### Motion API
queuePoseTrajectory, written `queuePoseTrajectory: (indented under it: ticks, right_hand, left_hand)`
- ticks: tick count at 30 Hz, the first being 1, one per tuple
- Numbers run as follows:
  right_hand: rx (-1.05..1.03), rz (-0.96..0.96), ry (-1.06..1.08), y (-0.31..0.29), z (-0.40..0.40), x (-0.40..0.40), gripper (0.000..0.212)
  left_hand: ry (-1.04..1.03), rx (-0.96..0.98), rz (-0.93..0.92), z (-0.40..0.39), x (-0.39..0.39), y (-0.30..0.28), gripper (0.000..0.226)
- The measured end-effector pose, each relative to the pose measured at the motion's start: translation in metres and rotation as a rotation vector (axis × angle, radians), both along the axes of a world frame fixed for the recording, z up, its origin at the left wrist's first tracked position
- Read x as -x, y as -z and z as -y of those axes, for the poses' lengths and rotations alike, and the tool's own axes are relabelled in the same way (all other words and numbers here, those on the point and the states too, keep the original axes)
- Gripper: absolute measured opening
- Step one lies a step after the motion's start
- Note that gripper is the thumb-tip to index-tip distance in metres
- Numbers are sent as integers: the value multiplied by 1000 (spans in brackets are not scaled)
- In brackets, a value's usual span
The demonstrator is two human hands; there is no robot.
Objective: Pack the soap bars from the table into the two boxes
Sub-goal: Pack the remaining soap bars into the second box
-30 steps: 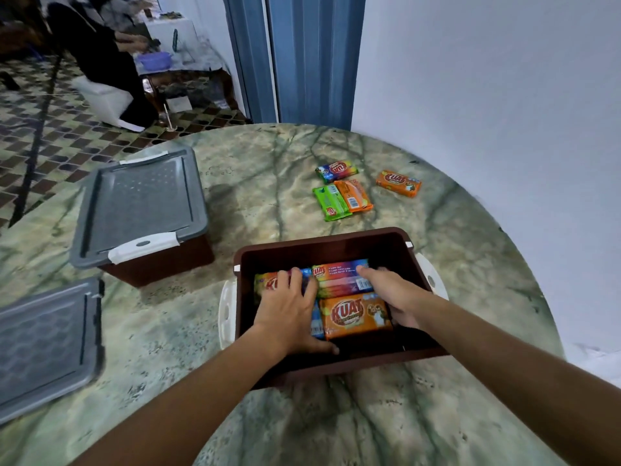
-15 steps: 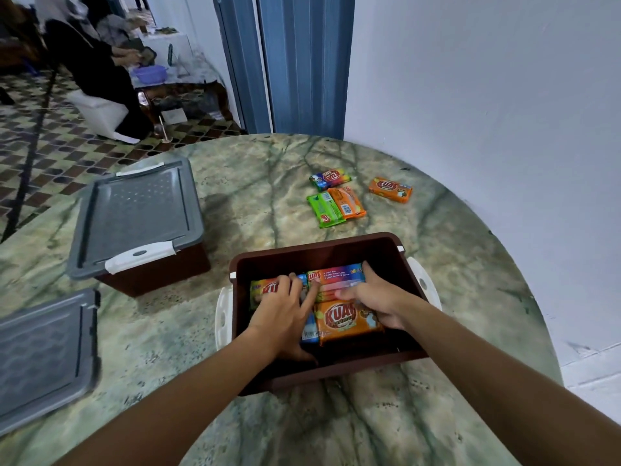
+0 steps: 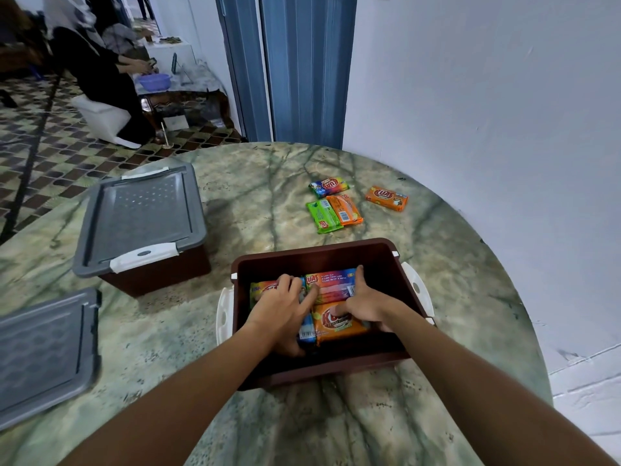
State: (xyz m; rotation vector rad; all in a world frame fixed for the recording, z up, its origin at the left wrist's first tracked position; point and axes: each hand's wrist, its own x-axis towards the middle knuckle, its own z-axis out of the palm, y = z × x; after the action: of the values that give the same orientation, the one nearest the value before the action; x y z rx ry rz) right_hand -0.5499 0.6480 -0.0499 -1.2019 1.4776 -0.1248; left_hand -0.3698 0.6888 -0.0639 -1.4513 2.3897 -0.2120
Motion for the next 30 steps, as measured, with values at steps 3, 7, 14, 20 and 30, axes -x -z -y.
queuePoseTrajectory:
  ticks: [3, 7, 14, 20, 30]
  right_hand:
    - [0, 7, 7, -1, 0, 0, 121]
    - [0, 13, 17, -3, -2, 0, 119]
    - [17, -7, 10, -4, -3, 0, 118]
    - [33, 7, 21, -2, -3, 1, 117]
    - [290, -165, 69, 5, -14, -1, 102]
  left_hand:
    - [-6, 6, -13, -2, 0, -1, 121]
    - [-16, 11, -31, -4, -1, -2, 120]
    - [-20, 22, -63, -5, -1, 0, 118]
    - [-28, 47, -77, -7, -2, 0, 117]
    - [-84, -14, -1, -5, 6, -9, 118]
